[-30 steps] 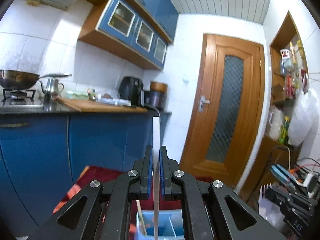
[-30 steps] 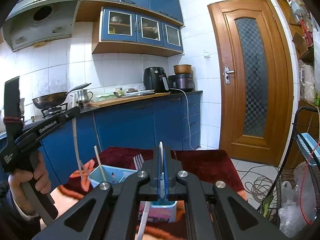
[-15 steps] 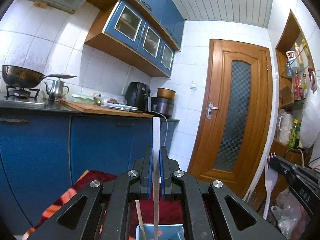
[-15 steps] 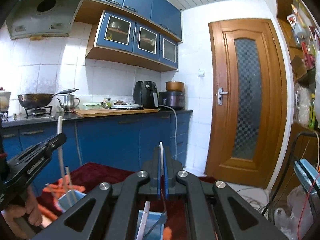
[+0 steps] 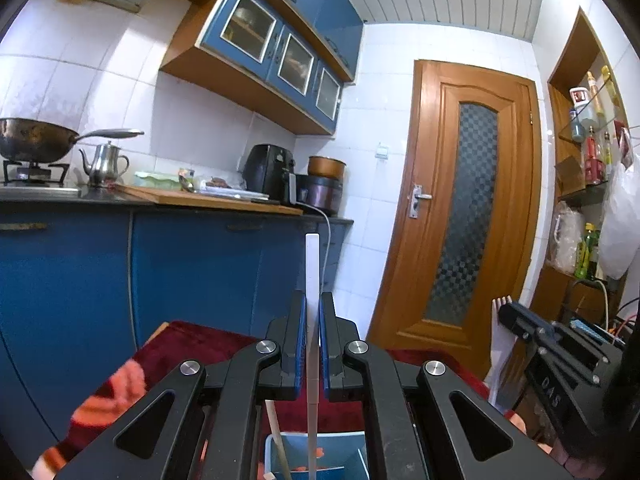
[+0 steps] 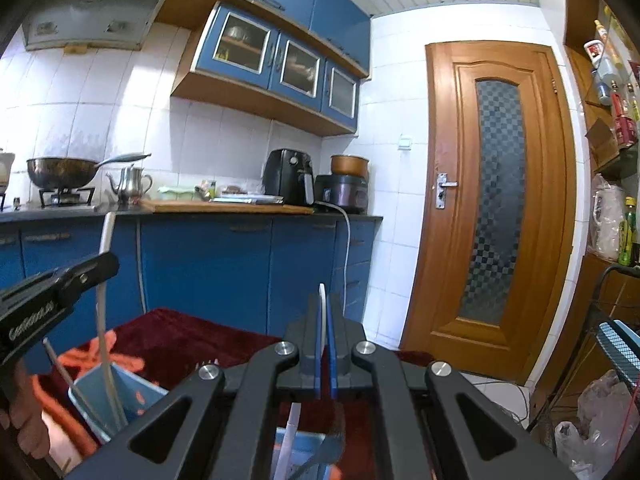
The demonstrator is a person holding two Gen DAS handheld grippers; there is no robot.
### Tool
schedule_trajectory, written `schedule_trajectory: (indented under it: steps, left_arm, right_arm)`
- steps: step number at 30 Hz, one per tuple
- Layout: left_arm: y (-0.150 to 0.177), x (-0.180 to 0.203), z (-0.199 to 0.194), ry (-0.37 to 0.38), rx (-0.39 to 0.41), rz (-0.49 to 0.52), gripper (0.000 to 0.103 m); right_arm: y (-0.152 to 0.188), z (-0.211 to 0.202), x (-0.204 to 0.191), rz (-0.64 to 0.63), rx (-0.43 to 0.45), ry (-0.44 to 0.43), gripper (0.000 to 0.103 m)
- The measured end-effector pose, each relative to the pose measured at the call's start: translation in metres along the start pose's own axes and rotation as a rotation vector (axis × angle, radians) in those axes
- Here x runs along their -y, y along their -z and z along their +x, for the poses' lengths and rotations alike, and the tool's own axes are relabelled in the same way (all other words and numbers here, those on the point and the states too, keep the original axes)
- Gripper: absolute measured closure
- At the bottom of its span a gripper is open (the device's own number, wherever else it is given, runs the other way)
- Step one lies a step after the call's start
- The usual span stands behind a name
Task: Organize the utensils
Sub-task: 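Open both tools to drop the chopstick and plastic fork into the holder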
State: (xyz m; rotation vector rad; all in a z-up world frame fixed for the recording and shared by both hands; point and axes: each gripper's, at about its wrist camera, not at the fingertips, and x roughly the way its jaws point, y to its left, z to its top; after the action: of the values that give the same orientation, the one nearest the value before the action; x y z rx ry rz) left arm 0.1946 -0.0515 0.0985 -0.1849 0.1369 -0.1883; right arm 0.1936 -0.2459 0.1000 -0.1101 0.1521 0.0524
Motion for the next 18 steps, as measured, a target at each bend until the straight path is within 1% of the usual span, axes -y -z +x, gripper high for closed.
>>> schedule_trajectory:
  steps: [4, 6, 7, 9, 11, 15, 18]
  left_arm:
    - [0.002, 0.000, 0.002, 0.002, -0.028, -0.002, 0.097]
    - [0.003, 0.002, 0.003, 0.009, -0.053, 0.002, 0.092]
    - [0.003, 0.003, 0.003, 0.012, -0.059, 0.004, 0.090]
    - [0.003, 0.005, -0.001, 0.014, -0.069, 0.013, 0.087]
    - [0.000, 0.007, -0.004, 0.013, -0.075, 0.023, 0.084]
    - [-0.007, 0.010, -0.015, 0.019, -0.075, 0.025, 0.083]
    - [-0.014, 0.011, -0.025, 0.028, -0.092, 0.023, 0.083]
  right_arm:
    - [0.006, 0.001, 0.000, 0.008, -0.046, -0.037, 0.099]
    - [0.008, 0.000, 0.001, 0.028, -0.071, -0.055, 0.097]
    - [0.009, 0.000, 0.001, 0.030, -0.074, -0.057, 0.096]
    - [0.009, -0.004, 0.001, 0.032, -0.073, -0.060, 0.090]
    - [0.006, -0.010, 0.003, 0.045, -0.070, -0.071, 0.089]
    - [0.001, -0.026, 0.007, 0.079, -0.053, -0.086, 0.086]
    - [-0.004, -0.037, 0.012, 0.111, -0.053, -0.102, 0.083]
